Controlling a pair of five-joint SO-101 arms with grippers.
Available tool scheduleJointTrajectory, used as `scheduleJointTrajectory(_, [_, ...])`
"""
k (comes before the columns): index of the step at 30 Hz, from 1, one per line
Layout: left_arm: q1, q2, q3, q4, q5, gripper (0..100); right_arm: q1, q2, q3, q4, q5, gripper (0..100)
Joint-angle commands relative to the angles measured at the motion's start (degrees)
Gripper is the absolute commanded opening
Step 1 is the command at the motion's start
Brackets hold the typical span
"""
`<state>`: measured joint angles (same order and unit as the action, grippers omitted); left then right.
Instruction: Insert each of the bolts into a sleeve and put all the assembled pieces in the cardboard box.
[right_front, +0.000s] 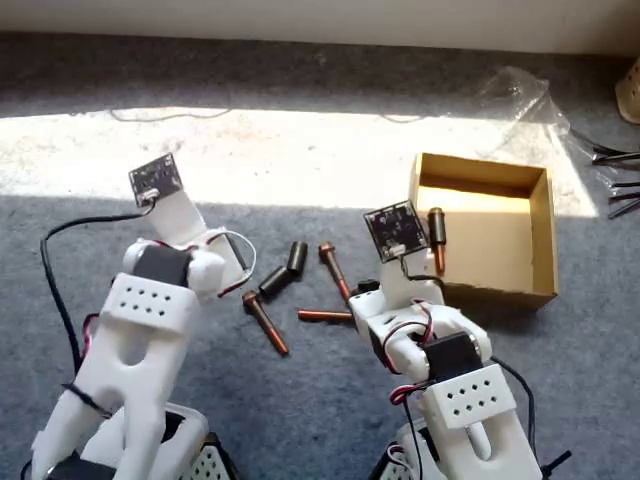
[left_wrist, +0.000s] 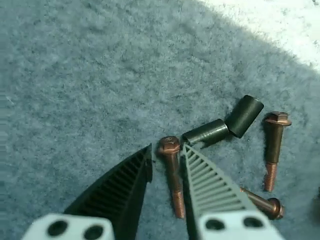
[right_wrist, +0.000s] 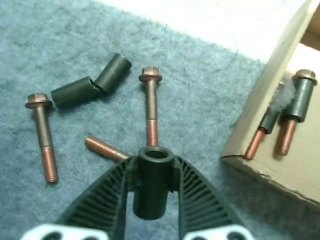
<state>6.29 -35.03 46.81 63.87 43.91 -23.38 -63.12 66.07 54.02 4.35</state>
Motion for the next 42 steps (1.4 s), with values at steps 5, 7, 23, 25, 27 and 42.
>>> scheduleJointTrajectory(5, [5.1,5.1,-2.6,0.0,4.3,10,4.8,-1.2,-0.7,-1.8,0.5,0.5])
scheduleJointTrajectory(7, [5.2,6.2,-2.5,0.0,4.4,12,5.0,-1.2,-0.7,-1.8,0.5,0.5])
scheduleJointTrajectory(23, [5.4,20.2,-2.4,-4.0,9.7,16,4.8,-1.2,-0.7,-1.8,0.5,0.5])
scheduleJointTrajectory(25, [5.4,21.3,-2.8,-4.2,10.3,16,4.8,-1.2,-0.7,-1.8,0.5,0.5])
scheduleJointTrajectory(27, [5.4,21.8,-2.8,-5.0,10.3,16,4.8,-1.2,-0.7,-1.8,0.5,0.5])
scheduleJointTrajectory(42, [11.8,28.3,-2.9,-8.4,10.1,16,4.8,-1.2,-0.6,-1.8,0.5,0.5])
